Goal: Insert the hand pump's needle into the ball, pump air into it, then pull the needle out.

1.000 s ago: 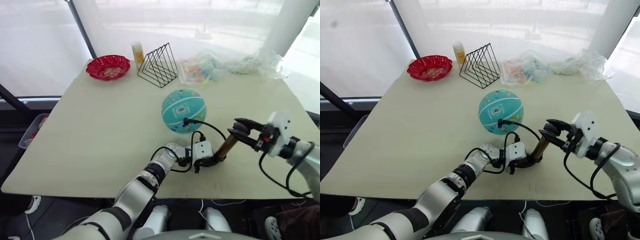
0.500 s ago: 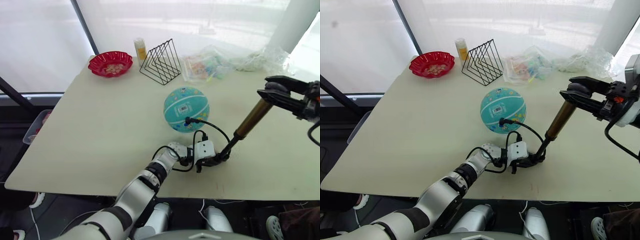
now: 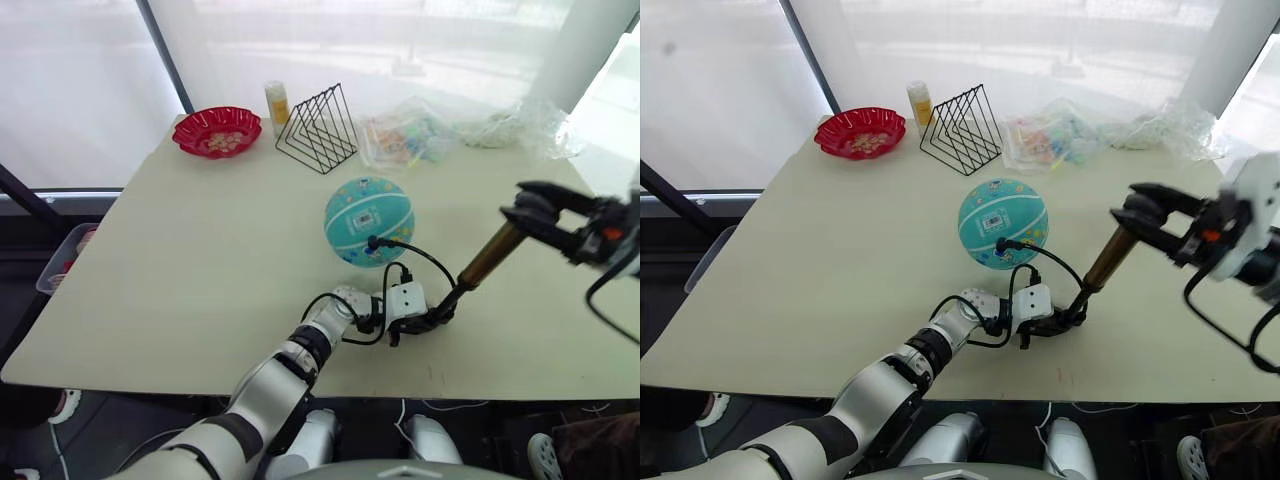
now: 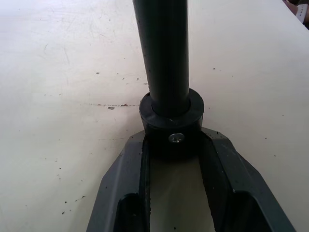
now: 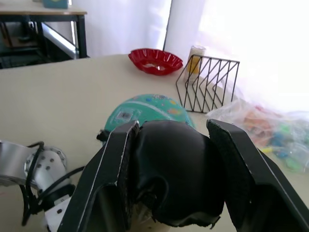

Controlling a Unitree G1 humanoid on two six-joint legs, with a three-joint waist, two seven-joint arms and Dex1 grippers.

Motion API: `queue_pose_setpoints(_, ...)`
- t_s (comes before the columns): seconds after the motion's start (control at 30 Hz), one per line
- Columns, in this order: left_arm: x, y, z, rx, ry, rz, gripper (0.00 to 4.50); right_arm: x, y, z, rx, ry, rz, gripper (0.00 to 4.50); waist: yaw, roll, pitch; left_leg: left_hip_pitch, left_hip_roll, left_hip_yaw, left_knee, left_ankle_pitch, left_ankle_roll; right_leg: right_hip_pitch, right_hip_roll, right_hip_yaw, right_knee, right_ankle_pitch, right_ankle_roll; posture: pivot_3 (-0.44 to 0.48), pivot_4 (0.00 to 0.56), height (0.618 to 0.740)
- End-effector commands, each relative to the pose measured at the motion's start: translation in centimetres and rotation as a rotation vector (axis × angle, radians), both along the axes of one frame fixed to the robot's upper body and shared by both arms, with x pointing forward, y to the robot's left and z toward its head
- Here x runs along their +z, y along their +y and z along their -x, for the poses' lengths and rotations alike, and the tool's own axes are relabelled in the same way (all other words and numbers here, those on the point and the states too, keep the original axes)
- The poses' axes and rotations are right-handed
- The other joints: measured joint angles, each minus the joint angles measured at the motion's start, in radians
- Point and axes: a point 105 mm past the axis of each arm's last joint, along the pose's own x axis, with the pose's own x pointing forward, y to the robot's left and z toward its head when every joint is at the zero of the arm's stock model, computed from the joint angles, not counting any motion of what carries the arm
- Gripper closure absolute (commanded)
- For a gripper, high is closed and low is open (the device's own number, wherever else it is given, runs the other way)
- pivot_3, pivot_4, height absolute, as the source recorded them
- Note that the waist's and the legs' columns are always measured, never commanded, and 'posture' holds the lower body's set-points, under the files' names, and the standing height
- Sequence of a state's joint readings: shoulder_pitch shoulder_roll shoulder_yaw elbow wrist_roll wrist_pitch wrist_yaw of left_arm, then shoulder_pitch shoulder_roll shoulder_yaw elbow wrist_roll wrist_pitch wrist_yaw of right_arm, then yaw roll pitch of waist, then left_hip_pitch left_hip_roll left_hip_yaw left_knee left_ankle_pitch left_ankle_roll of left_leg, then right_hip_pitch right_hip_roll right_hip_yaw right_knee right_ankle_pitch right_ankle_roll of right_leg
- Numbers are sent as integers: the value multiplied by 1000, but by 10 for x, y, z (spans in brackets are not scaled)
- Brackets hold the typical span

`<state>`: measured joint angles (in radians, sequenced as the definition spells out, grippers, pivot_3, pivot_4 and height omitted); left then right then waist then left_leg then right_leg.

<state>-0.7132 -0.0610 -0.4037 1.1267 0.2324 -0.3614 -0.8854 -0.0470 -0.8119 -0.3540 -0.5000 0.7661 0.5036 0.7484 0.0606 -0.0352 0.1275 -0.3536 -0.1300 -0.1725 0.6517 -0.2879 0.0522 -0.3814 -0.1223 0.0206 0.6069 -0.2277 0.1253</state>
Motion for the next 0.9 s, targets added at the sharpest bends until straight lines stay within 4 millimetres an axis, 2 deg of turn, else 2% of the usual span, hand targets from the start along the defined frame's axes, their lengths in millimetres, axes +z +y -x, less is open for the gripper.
queue_pose_setpoints(0.03, -54, 31, 24, 18, 141, -209, 3430, -77, 6, -1, -17, 229, 105, 2603, -4, 0, -1, 2, 0, 0, 0, 0, 0, 2, 0, 0, 0, 0, 0, 0, 150, 740)
queue_pose_setpoints(0.13, -51, 30, 22, 17, 136, -204, 3430, -98, 11, 0, -16, 251, 125, 2603, -14, -1, -5, 5, 0, 0, -2, 0, 0, 5, 0, 1, 0, -1, 1, 0, 150, 740)
queue_pose_setpoints(0.33, -45, 25, 19, 9, 122, -182, 3430, -124, 19, -1, -44, 259, 127, 2603, -17, 1, -8, 6, 0, -1, -3, 0, 0, 5, 0, 1, 0, -1, 1, 0, 150, 740)
queue_pose_setpoints(0.7, -25, 9, 12, 32, 162, -71, 3430, -119, 26, -6, -60, 201, 105, 2603, -20, 5, -8, 6, 0, -1, -3, 0, 0, 5, 0, 1, 0, -1, 1, 0, 150, 740)
queue_pose_setpoints(0.73, -23, 8, 10, 42, 161, -58, 2711, -119, 26, -6, -59, 201, 109, 2603, -20, 5, -8, 6, 0, -1, -3, 0, 0, 5, 0, 1, 0, -1, 1, 0, 150, 740)
queue_pose_setpoints(0.8, -18, 5, 8, 53, 166, -27, 2313, -119, 26, -6, -62, 200, 108, 2603, -19, 7, -6, 6, 0, -1, -3, 0, 0, 5, 0, 1, 0, -1, 1, 0, 150, 740)
queue_pose_setpoints(0.83, -16, 4, 7, 54, 163, -14, 1940, -119, 25, -6, -65, 198, 110, 2603, -14, 8, -5, 5, -1, -1, -2, 0, 0, 5, 0, 1, 0, -1, 1, 0, 150, 740)
queue_pose_setpoints(0.87, -14, 4, 7, 49, 159, -8, 1371, -118, 24, -6, -68, 196, 111, 2603, -13, 8, -4, 5, -2, -1, -2, 0, 0, 5, -2, 2, 0, -1, 1, 0, 150, 740)
queue_pose_setpoints(0.9, -14, 4, 7, 45, 154, -6, 1153, -118, 24, -6, -70, 194, 112, 2603, -14, 8, -3, 5, -2, -1, -2, 0, 0, 5, -2, 2, 0, -1, 1, 0, 150, 740)
